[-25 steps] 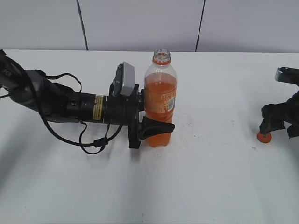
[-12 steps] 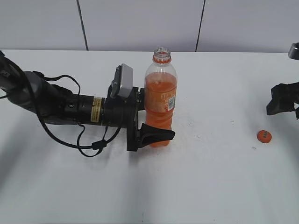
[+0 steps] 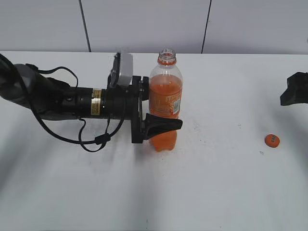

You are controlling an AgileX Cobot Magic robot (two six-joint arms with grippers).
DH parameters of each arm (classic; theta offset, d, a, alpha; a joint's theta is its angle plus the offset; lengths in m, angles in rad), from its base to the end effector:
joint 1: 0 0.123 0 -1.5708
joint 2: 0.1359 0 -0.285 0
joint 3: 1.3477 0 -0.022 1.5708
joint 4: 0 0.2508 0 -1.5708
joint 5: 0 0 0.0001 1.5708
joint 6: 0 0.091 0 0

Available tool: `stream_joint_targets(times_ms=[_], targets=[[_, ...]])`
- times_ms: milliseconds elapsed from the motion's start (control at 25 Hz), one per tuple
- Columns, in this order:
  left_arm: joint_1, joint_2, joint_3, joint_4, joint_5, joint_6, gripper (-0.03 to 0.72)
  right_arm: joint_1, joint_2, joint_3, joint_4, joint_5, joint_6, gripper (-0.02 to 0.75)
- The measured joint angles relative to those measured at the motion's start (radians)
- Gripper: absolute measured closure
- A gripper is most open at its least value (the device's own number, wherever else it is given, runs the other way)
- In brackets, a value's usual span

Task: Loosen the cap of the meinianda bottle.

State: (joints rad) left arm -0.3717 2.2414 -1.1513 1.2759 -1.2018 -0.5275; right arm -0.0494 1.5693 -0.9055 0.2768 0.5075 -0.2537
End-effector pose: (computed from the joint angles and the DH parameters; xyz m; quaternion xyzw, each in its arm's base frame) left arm 0.3410 -0.2201 0.1061 0.5246 0.5513 -0.4373 0.4792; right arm 0.3041 -0.0029 0.2081 0.0023 0.9665 0.0570 0.2501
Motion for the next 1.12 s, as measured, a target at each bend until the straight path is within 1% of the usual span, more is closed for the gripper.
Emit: stream_joint_targets(times_ms=[320,520,760,880,1000,1040,1080,1120], targets=[[0.000,-0.118,0.000,-0.003,-0.004,-0.006,0.100,0.000,-0.027,0.000,0.000,0.003,0.001,0.174],[0.000,-0.196,0.001,-0.011,-0.005,-0.008,0.100,0.000,-0.031,0.000,0.000,0.033,0.001,0.174],[0.004,-0.308,0.001,-0.017,-0.005,-0.027,0.100,0.000,-0.090,-0.005,0.000,0.049,0.001,0.174],[0.004,-0.375,0.001,-0.017,-0.006,-0.094,0.100,0.000,-0.131,-0.018,0.000,0.060,0.001,0.174],[0.005,-0.450,0.001,-0.017,0.007,-0.201,0.100,0.000,-0.182,-0.033,0.000,0.086,0.001,0.174],[0.005,-0.450,0.001,-0.017,0.007,-0.201,0.100,0.000,-0.196,-0.042,0.000,0.103,0.001,0.174],[0.005,-0.514,0.001,-0.015,0.054,-0.271,0.100,0.000,-0.213,-0.053,0.000,0.122,0.001,0.174],[0.005,-0.546,0.001,-0.012,0.099,-0.314,0.100,0.000,-0.228,-0.062,0.000,0.139,0.001,0.174]])
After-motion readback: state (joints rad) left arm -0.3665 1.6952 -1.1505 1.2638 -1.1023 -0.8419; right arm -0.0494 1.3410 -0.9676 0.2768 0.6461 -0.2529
